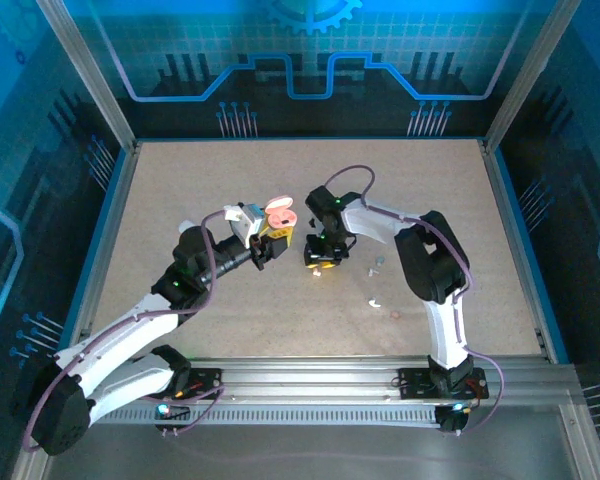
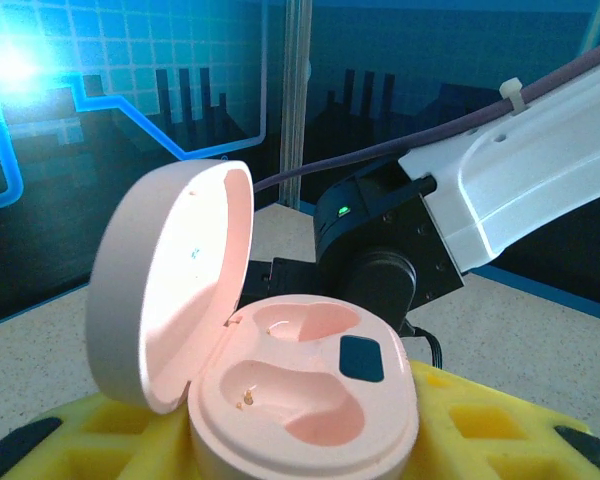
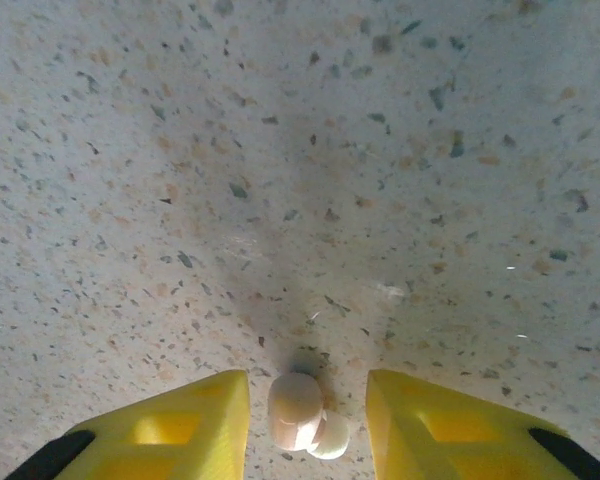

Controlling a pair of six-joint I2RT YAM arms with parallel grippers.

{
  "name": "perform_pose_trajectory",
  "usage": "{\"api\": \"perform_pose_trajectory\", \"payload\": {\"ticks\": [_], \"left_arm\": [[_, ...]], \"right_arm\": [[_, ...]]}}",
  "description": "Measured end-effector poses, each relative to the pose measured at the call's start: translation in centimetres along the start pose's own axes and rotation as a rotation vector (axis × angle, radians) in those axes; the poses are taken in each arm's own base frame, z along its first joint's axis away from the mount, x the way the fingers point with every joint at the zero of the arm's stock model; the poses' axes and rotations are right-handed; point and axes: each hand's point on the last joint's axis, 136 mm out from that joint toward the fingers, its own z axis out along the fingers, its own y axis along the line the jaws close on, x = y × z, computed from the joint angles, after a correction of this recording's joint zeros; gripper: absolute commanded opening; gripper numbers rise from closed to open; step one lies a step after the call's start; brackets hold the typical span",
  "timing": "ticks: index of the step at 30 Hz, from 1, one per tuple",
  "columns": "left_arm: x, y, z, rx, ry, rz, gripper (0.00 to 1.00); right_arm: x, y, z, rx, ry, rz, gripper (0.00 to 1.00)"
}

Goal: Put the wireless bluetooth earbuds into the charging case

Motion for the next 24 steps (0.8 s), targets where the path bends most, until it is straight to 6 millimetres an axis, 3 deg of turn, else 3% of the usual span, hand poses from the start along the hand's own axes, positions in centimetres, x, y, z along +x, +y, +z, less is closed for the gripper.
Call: {"api": "perform_pose_trajectory", "payload": {"ticks": [24], "left_arm": [[-0.17, -0.04, -0.10, 0.000, -0.005, 0.002, 0.44]], "right_arm": [[0.58, 0.34, 0.83, 0.040, 0.056, -0.031, 0.24]]}}
